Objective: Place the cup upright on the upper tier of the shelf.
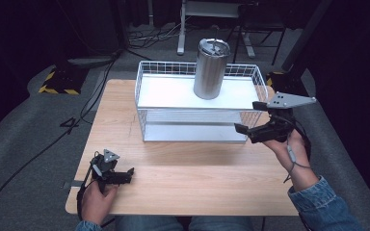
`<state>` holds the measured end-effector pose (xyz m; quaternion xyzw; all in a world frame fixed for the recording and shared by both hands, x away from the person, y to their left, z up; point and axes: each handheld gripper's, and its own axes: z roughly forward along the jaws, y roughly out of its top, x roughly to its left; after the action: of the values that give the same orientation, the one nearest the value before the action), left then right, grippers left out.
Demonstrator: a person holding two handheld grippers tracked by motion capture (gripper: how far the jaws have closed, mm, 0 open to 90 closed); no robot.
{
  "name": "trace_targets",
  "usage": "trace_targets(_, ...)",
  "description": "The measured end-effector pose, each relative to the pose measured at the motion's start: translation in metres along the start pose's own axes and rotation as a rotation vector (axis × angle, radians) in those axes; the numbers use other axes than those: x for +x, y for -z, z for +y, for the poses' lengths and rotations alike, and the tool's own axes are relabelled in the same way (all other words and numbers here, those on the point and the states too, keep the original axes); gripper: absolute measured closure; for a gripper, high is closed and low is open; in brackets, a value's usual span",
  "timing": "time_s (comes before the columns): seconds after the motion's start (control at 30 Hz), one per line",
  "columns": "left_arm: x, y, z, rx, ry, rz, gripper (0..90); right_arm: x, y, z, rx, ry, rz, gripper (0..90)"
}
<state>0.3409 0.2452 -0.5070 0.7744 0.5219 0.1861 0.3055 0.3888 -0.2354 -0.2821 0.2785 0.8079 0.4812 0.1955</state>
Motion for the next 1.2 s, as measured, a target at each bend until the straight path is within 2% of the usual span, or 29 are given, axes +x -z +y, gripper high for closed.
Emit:
trace_targets(0.27, 0.000, 0.000, 0.000, 0.000, 0.000, 0.000, 0.3, 0.002, -0.005, -0.029, 0.038, -0.030, 0.006, 1.7)
trace_targets(0.63, 0.000, 0.000, 0.000, 0.000, 0.001, 0.000, 0.3, 0.005, -0.022, -0.079, 0.086, -0.066, -0.004, 5.7)
trace_targets(0.67, 0.000, 0.000, 0.000, 0.000, 0.001, 0.000, 0.3, 0.005, -0.026, -0.088, 0.101, -0.074, -0.005, 5.8)
trace_targets(0.73, 0.000, 0.000, 0.000, 0.000, 0.000, 0.000, 0.3, 0.005, -0.027, -0.092, 0.107, -0.073, -0.007, 5.8)
trace_targets(1.2, 0.000, 0.000, 0.000, 0.000, 0.000, 0.000, 0.3, 0.010, -0.045, -0.147, 0.165, -0.109, -0.001, 6.3)
